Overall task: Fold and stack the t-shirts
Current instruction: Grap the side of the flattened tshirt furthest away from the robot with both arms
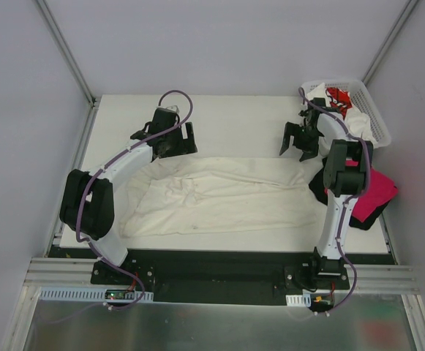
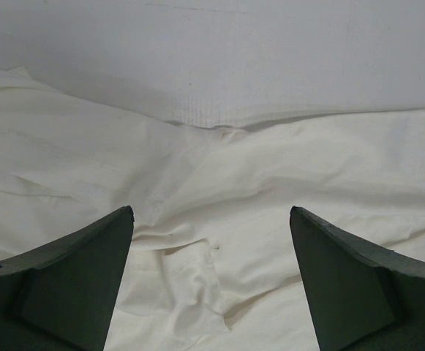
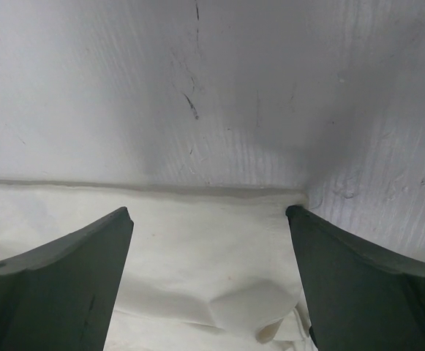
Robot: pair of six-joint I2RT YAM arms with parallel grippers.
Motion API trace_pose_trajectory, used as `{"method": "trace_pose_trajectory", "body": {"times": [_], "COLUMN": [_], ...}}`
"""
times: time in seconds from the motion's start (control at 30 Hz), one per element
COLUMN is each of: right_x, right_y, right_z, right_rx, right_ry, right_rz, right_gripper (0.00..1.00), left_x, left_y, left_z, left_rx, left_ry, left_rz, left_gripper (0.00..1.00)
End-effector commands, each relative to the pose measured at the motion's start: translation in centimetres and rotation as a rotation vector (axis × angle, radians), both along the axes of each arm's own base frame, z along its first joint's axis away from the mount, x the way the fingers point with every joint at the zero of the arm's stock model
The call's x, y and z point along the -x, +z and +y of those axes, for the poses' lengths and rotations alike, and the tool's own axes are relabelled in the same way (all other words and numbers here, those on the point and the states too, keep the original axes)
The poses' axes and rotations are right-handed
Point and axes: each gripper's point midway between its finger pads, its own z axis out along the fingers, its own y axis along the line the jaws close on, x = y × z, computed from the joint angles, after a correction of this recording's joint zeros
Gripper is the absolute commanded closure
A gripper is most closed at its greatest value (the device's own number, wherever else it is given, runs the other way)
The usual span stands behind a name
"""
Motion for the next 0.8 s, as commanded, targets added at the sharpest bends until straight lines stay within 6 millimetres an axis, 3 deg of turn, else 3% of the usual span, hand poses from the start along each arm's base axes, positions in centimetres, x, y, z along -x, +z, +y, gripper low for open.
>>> {"method": "trace_pose_trajectory", "body": {"times": [0.0,0.23,0.47,0.6,0.77], "right_x": [1.4,2.6,3.1,3.0,2.7], "right_y": [-0.8,-0.9,-1.4,-1.4,-1.3], "right_z": [-2.3,-0.3,0.3,0.9,0.9], "right_rx": [0.023,0.031,0.022,0.025,0.025], "right_ry": [-0.095,-0.058,-0.056,-0.04,-0.038], "right_rz": [0.031,0.027,0.038,0.034,0.026], "right_gripper": [0.1,0.2,0.44,0.51,0.52], "left_x": [-0.4,-0.6,-0.5,-0.5,-0.2], "left_y": [1.6,1.8,1.7,1.7,1.6], "left_z": [0.1,0.1,0.4,0.3,0.3], "left_rx": [0.005,0.006,-0.005,0.001,0.005], "left_ry": [-0.012,-0.004,0.005,0.0,-0.003], "left_rz": [-0.051,-0.057,-0.06,-0.056,-0.051], "left_gripper": [0.13,0.13,0.13,0.13,0.13]}}
